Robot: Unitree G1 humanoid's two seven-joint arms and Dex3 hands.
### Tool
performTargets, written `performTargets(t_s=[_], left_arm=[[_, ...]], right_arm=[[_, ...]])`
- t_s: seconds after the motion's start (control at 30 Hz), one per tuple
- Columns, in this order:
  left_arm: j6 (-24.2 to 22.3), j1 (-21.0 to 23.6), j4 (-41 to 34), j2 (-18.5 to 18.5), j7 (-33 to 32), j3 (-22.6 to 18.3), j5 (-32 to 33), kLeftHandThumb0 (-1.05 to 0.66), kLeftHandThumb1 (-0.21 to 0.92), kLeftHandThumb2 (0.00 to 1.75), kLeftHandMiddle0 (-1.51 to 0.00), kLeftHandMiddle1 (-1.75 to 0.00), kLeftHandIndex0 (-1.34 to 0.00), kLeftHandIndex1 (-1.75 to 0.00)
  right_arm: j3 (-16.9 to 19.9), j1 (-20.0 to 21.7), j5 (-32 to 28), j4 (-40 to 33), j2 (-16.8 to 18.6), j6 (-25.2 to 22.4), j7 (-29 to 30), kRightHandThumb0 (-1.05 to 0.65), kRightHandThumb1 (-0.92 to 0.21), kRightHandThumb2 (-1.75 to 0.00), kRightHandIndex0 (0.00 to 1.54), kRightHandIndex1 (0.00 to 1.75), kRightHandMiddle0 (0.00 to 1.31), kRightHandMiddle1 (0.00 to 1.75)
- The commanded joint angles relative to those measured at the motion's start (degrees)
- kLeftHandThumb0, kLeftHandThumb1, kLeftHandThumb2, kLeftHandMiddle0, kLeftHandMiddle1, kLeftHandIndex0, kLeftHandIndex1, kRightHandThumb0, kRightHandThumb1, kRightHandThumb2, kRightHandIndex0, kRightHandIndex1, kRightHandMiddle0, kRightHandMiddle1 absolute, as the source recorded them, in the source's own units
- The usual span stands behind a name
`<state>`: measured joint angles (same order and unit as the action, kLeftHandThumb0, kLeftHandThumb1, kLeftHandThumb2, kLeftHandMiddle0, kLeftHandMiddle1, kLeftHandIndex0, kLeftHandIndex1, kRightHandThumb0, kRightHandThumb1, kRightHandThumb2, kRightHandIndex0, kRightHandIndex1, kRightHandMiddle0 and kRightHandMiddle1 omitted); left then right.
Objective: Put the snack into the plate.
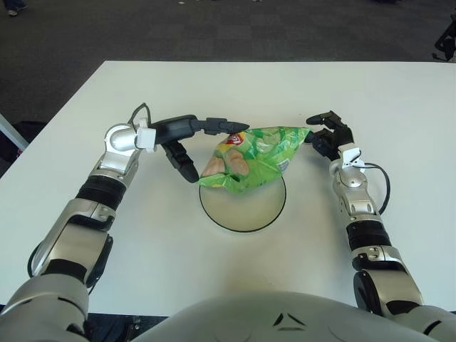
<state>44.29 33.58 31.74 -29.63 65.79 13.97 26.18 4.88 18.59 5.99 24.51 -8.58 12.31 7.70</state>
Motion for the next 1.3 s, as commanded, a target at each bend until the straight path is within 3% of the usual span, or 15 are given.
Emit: performTargets(t_s=[0.0, 0.27, 0.47, 1.07, 1.1, 1.13, 1.2, 1.23, 1.27], left_arm=[[-1.7, 0.9, 2.0, 2.2, 6.6, -4.7, 6.4, -0.73, 0.88, 0.01, -0.31, 0.0, -0.22, -0.01], [-1.5, 1.5, 4.7, 9.2, 21.2, -14.5, 16.9, -0.73, 0.92, 0.08, -0.34, -0.01, -0.27, -0.03], [-1.9, 2.6, 6.4, 11.5, 26.1, -18.6, 17.2, -0.73, 0.92, 0.1, -0.34, -0.01, -0.27, -0.03], [-2.4, 3.1, 6.8, 12.6, 26.7, -20.7, 15.6, -0.73, 0.92, 0.1, -0.35, 0.0, -0.28, -0.02], [-4.1, 5.5, 11.1, 14.7, 19.3, -26.3, 19.6, -0.73, 0.92, 0.1, -0.35, 0.0, -0.28, -0.02], [-5.4, 7.3, 14.4, 16.3, 13.7, -30.6, 22.5, -0.75, 0.92, 0.17, -0.44, -0.13, -0.34, -0.07], [-6.8, 9.2, 17.7, 18.0, 8.3, -35.5, 25.1, -0.78, 0.92, 0.36, -0.6, -0.58, -0.41, -0.33], [-9.3, 8.5, 14.8, 16.5, 7.6, -33.4, 22.6, -0.79, 0.92, 0.41, -0.64, -0.71, -0.42, -0.41], [-11.1, 7.9, 12.7, 15.5, 7.1, -31.9, 20.6, -0.76, 0.92, 0.44, -0.64, -0.65, -0.44, -0.44]], right_arm=[[0.3, 0.8, 0.1, 0.9, -0.5, 1.0, 0.2, -0.01, -0.92, -0.12, 0.73, 1.24, 0.5, 1.19], [0.3, 1.1, 0.1, 1.6, -0.6, 1.3, 0.2, -0.01, -0.92, -0.12, 0.73, 1.24, 0.5, 1.19], [0.4, 1.3, 0.1, 2.0, -0.7, 1.5, 0.2, -0.01, -0.92, -0.12, 0.73, 1.24, 0.5, 1.19], [0.4, 1.6, 0.0, 2.7, -0.8, 1.9, 0.2, -0.01, -0.92, -0.12, 0.73, 1.24, 0.5, 1.19], [0.5, 1.7, -0.1, 2.9, -0.8, 1.7, 0.2, -0.01, -0.92, -0.12, 0.73, 1.24, 0.5, 1.19], [0.5, 1.8, -0.1, 3.1, -0.8, 1.5, 0.2, -0.01, -0.92, -0.12, 0.73, 1.24, 0.5, 1.19], [0.5, 1.7, -0.1, 3.2, -0.7, 1.5, 0.2, -0.01, -0.92, -0.12, 0.72, 1.25, 0.51, 1.18], [0.5, 1.7, -0.1, 3.2, -0.7, 1.4, 0.3, -0.01, -0.92, -0.12, 0.72, 1.25, 0.51, 1.18], [0.5, 1.7, -0.2, 3.2, -0.7, 1.4, 0.3, -0.01, -0.92, -0.12, 0.72, 1.25, 0.51, 1.18]])
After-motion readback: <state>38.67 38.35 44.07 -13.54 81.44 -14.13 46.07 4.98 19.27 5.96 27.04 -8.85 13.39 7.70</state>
